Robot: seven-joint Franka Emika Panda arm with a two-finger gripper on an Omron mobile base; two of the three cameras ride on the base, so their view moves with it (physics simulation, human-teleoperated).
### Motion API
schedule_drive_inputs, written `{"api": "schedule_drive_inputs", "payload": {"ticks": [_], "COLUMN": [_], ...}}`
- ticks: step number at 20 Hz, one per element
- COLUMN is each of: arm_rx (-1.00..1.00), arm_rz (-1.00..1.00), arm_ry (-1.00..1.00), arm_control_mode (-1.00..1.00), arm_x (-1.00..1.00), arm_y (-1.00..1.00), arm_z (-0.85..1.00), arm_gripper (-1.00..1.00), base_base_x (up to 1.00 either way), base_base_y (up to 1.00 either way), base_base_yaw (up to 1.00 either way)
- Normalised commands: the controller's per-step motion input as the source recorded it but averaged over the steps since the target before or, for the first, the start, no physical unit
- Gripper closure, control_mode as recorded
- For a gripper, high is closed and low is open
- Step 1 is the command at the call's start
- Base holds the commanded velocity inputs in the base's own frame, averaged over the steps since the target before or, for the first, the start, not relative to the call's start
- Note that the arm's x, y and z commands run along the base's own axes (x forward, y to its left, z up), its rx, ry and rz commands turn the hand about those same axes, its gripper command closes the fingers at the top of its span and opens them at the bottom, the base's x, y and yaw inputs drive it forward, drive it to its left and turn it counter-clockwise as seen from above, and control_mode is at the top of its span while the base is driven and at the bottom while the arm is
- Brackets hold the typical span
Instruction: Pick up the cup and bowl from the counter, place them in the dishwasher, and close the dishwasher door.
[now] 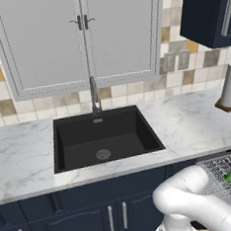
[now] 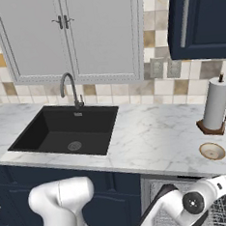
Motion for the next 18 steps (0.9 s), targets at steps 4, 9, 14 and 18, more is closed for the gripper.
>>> {"api": "schedule_drive_inputs", "payload": {"ticks": [4,9,14,18], "arm_rx": [0.14,0.07,0.00,-0.05], "arm_rz": [0.00,0.00,0.00,0.00], "arm_ry": [0.02,0.06,0.06,0.04], "arm_control_mode": [-1.00,-1.00,-1.00,-1.00], "arm_x": [0.00,0.05,0.10,0.27], "arm_y": [0.00,0.00,0.00,0.00], "arm_z": [0.66,0.19,0.00,0.00], "arm_gripper": [-1.00,-1.00,-1.00,-1.00], "base_base_x": [0.00,0.00,0.00,0.00], "base_base_y": [0.00,0.00,0.00,0.00], "base_base_yaw": [0.00,0.00,0.00,0.00]}}
